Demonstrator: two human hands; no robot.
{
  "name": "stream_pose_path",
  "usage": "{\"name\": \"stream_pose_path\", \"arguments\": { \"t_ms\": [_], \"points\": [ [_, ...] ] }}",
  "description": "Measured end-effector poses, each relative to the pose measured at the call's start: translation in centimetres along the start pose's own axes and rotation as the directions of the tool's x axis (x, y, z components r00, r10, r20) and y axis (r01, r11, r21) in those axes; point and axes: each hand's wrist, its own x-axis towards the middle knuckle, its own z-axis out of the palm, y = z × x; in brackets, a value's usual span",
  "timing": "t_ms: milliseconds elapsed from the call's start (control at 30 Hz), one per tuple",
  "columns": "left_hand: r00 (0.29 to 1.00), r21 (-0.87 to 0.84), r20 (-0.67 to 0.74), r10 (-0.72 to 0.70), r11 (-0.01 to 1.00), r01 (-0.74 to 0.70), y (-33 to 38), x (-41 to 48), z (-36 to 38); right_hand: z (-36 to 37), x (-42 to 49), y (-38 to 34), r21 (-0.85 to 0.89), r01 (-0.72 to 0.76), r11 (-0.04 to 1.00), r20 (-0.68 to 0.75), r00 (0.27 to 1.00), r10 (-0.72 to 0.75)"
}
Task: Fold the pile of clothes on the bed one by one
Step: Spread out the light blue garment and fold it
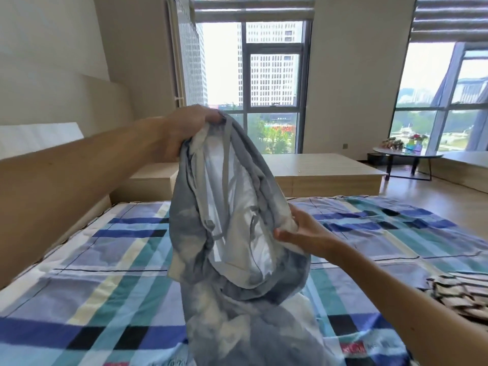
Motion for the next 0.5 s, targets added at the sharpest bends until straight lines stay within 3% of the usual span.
{"name": "stream_pose_path", "arguments": {
  "t_ms": [67, 200, 300, 433, 500],
  "points": [
    [0.998, 0.097, 0.067, -0.006, 0.995, 0.000, 0.0, -0.1, 0.4, 0.6, 0.4, -0.6, 0.064, 0.048, 0.997, 0.039, 0.998, -0.051],
    [0.973, 0.278, 0.214, 0.083, 0.950, -0.142, -0.1, -0.1, 1.6, 3.0, 2.4, -3.8, -0.053, 0.118, 0.992, -0.072, 0.990, -0.121],
    [0.942, 0.602, 0.297, 0.158, 0.735, -0.313, -1.6, 0.7, 0.4, 1.3, 4.1, -4.2, -0.215, 0.065, 0.974, -0.331, 0.934, -0.135],
    [0.975, 0.885, 0.151, 0.161, 0.417, -0.206, -5.7, 1.3, -2.5, -4.9, 4.1, -5.7, -0.253, -0.052, 0.966, -0.459, 0.885, -0.073],
    [0.978, 0.930, 0.053, 0.202, 0.347, -0.122, -7.8, 1.4, -3.7, -7.2, 3.7, -6.7, -0.346, -0.124, 0.930, -0.473, 0.879, -0.058]
  ]
}}
